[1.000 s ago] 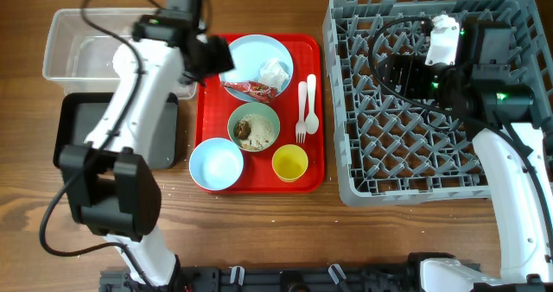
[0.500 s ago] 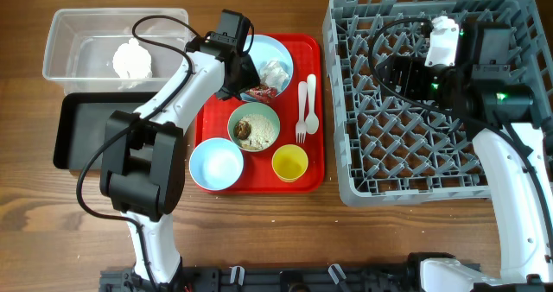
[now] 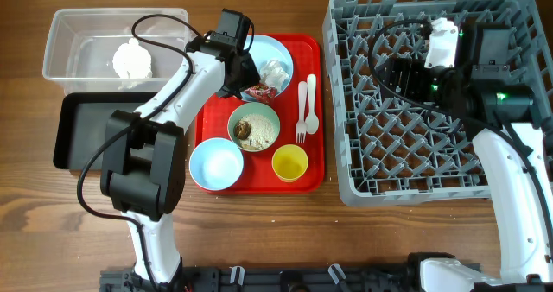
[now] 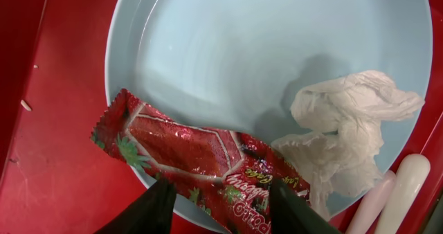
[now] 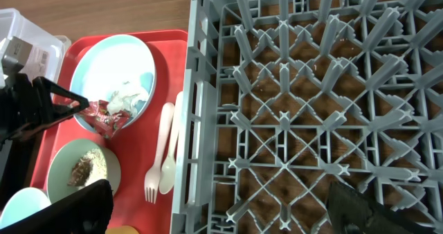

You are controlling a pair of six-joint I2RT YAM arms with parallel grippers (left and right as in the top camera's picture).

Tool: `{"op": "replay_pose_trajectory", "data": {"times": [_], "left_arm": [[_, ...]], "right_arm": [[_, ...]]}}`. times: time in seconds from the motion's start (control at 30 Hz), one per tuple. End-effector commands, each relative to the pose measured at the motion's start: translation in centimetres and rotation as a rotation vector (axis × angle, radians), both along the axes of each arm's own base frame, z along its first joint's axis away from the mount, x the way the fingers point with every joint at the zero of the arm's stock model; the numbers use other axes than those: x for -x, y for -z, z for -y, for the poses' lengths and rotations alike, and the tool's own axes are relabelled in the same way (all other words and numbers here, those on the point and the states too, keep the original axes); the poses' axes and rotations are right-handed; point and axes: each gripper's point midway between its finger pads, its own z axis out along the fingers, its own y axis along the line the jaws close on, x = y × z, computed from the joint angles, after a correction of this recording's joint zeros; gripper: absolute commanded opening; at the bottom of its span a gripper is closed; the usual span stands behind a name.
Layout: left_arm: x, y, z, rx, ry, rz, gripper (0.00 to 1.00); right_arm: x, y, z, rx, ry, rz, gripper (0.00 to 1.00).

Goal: Sort waste into correct bins and load items into the dishwasher rack
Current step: 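Reach the left gripper back and grasp the red wrapper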

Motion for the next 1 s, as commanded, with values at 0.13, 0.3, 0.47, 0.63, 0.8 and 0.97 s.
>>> {"op": "replay_pose_trajectory", "data": {"times": [0.13,0.3,0.47,0.63,0.8,0.97], "left_arm": [[0.9,3.2,-1.2,-0.053,-0.026,-0.021,0.50],[-0.1,3.2,-1.1,-0.053,-0.031,0.018,0.47],[-0.6,3.0,-1.0,-0.049,-0.033,0.040,0.39],[-1.5,2.6,-0.8,-0.040,-0.035,0.077,0.24],[-1.7,2.5,-0.8,-0.042,-0.038,0.088,0.04],[-2.0,2.0,-0.6,-0.031,-0.029,0.102,0.04]], "right_arm": [[-0.4,-0.7,0.3,0.012,0.009,0.019,1.00],[-0.4,-0.7,0.3,0.012,0.009,0.019,1.00],[-0.4,-0.7,0.3,0.012,0.009,0.019,1.00],[-0.4,-0.7,0.3,0.012,0.009,0.019,1.00],[-0.4,-0.7,0.4,0.018,0.014,0.019,1.00],[-0.4,-0.7,0.5,0.021,0.016,0.019,1.00]]}}
